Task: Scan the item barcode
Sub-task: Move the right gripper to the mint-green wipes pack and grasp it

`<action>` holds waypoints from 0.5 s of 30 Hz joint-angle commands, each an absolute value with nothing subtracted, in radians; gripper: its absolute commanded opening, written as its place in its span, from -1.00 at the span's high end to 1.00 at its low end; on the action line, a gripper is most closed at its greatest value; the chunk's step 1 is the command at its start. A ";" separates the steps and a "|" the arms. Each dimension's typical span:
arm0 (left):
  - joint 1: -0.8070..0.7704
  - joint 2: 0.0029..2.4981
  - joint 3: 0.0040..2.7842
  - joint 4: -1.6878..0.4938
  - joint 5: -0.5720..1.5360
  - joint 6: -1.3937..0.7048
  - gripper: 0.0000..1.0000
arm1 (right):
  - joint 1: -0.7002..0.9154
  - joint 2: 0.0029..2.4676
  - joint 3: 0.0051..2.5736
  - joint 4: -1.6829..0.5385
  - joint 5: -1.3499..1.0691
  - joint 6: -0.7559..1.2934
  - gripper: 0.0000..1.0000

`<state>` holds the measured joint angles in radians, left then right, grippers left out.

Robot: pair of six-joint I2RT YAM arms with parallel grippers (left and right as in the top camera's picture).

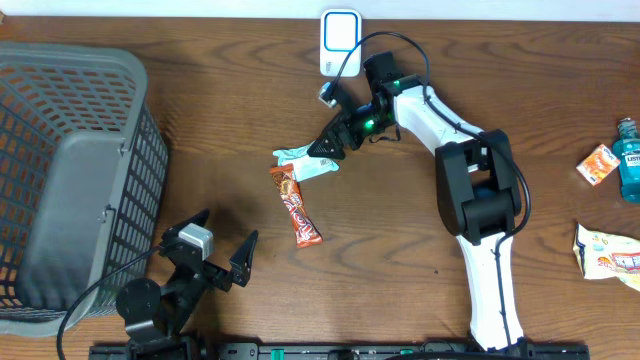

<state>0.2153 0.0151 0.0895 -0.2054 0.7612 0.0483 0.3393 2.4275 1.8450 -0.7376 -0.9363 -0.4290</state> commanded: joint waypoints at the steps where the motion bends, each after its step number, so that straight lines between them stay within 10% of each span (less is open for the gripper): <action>1: 0.217 0.012 0.073 -0.228 0.775 0.043 -0.96 | 0.369 2.457 1.848 -0.755 -0.952 -0.491 -0.97; 15: 0.217 0.012 0.073 -0.228 0.775 0.043 -0.96 | 0.434 2.481 1.848 -0.774 -0.916 -0.559 -0.60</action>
